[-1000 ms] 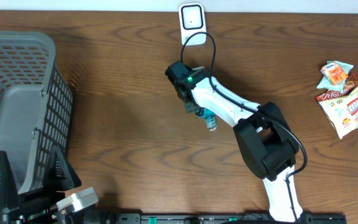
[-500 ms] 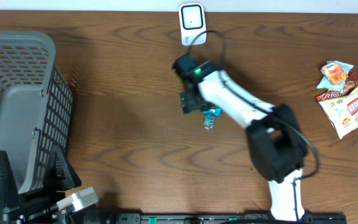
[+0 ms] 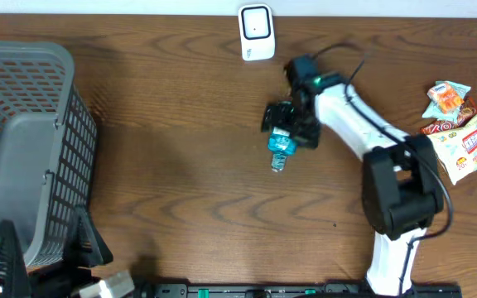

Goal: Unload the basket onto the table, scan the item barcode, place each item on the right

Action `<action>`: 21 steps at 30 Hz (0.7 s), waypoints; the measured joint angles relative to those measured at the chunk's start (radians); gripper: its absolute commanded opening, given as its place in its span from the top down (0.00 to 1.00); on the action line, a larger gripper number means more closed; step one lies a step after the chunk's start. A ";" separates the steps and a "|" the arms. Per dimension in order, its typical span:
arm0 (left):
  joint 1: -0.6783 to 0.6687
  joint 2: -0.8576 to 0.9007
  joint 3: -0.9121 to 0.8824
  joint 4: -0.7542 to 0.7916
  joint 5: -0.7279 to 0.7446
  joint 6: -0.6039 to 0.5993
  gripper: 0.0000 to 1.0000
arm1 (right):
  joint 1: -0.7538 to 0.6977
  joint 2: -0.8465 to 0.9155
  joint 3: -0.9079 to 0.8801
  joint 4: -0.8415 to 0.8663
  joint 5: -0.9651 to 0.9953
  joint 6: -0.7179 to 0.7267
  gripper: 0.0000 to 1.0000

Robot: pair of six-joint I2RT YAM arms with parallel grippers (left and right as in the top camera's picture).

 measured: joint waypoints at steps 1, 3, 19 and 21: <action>0.000 -0.013 -0.009 0.001 0.003 -0.005 0.02 | 0.006 0.009 -0.032 0.022 -0.016 0.013 0.08; 0.000 -0.024 -0.016 0.001 0.004 -0.006 0.03 | 0.010 -0.005 -0.071 0.072 -0.031 0.037 0.10; 0.000 -0.042 -0.039 0.004 0.007 -0.009 0.02 | -0.027 -0.069 -0.238 0.337 -0.138 0.064 0.66; 0.000 -0.042 -0.039 0.005 0.007 -0.010 0.03 | -0.026 -0.076 -0.248 0.359 -0.142 0.057 0.72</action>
